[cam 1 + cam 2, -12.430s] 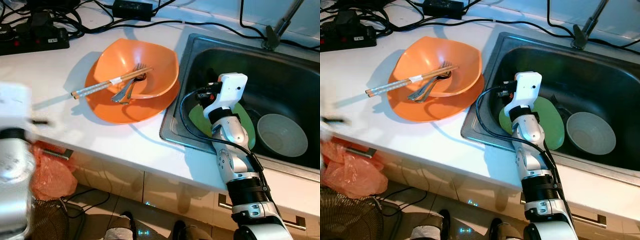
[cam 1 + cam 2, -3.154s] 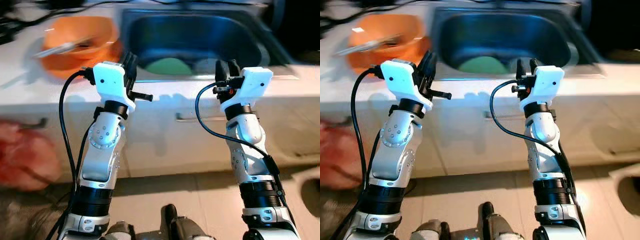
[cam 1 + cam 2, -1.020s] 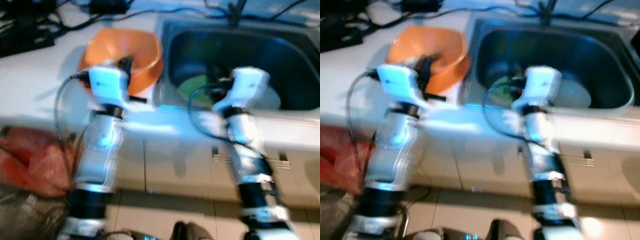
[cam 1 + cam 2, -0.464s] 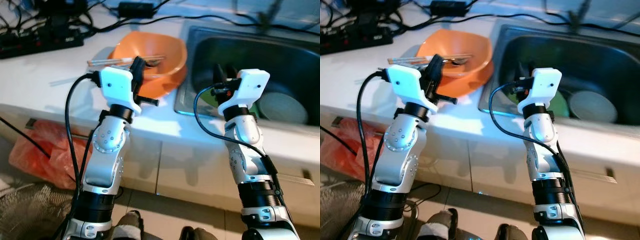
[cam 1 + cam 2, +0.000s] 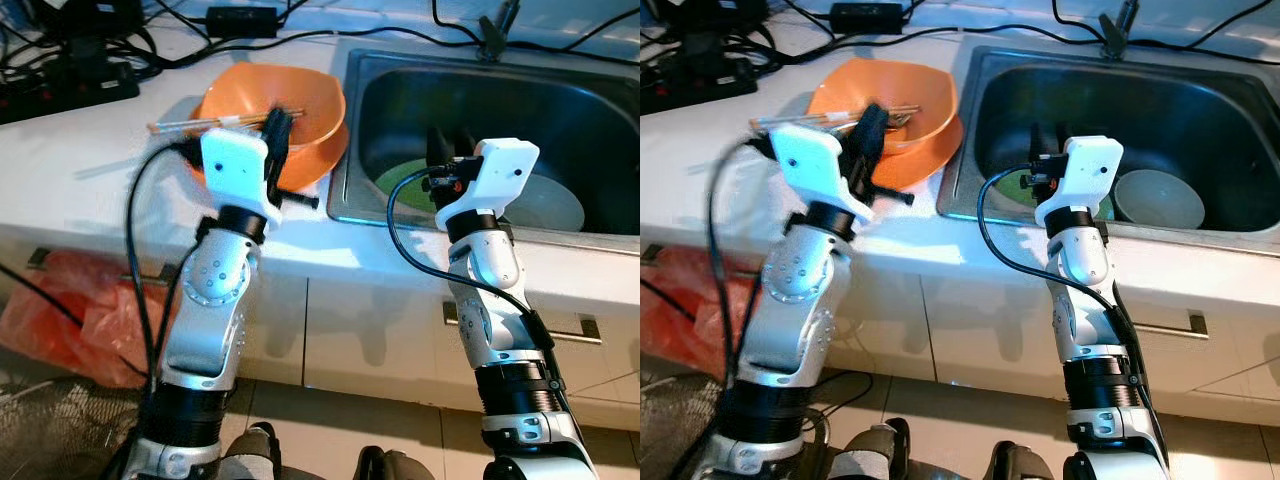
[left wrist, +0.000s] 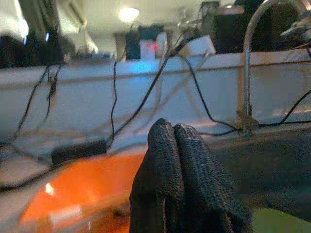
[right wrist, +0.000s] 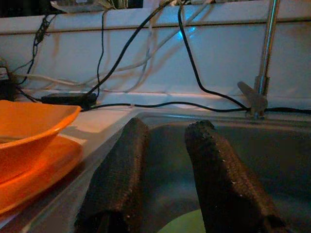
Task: Kitchen organization
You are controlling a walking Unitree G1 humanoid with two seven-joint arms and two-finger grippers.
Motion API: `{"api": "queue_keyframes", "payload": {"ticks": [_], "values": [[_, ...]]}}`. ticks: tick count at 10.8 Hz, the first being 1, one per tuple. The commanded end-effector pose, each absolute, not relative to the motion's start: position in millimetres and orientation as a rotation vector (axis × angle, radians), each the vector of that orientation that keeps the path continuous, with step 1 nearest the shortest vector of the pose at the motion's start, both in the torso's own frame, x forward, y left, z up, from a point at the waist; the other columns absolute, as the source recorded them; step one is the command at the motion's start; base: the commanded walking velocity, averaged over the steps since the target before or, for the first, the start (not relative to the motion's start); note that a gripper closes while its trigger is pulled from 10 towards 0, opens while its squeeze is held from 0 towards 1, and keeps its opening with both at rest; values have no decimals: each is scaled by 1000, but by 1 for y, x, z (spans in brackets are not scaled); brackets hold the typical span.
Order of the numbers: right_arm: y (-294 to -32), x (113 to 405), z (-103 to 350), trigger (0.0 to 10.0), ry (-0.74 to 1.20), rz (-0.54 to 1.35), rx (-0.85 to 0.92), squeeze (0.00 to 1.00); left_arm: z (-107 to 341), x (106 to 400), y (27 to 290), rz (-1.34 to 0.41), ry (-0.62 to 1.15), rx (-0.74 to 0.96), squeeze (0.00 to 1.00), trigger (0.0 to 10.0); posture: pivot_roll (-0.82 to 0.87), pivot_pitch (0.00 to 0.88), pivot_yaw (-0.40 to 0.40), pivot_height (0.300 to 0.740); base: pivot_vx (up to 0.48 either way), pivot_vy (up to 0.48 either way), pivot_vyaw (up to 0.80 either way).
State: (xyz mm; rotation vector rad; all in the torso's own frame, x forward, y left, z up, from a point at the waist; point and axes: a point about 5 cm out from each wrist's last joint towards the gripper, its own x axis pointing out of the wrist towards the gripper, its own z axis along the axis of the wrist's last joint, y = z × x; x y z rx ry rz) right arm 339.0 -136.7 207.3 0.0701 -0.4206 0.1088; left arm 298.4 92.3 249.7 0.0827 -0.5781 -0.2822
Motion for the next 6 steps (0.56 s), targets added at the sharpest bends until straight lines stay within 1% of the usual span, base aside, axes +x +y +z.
{"api": "queue_keyframes", "payload": {"ticks": [1, 2, 3, 4, 5, 6], "values": [[-139, 337, 212, 10000, -451, 105, 79, 0, 254, 289, 86, -314, -611, 146, 0, 10000, 217, 185, -28, 740, 0, 0, 0], [-139, 336, 211, 10000, -454, 108, 82, 0, 257, 280, 84, -325, -619, 135, 0, 10000, 220, 186, -32, 740, 0, 0, 0], [-139, 337, 210, 10000, -451, 115, 85, 0, 273, 283, 97, -291, -617, -25, 0, 10000, 240, 184, -38, 740, 0, 0, 0], [-137, 337, 209, 10000, -447, 121, 86, 0, 274, 288, 107, -278, -592, -100, 0, 10000, 243, 183, -38, 740, 0, 0, 0], [-136, 338, 208, 10000, -445, 129, 89, 0, 270, 289, 113, -272, -570, -135, 0, 10000, 241, 176, -38, 740, 0, 0, 0], [-136, 338, 207, 10000, -447, 132, 93, 0, 260, 286, 120, -330, -507, -304, 0, 10000, 241, 172, -37, 740, 0, 0, 0]]}}
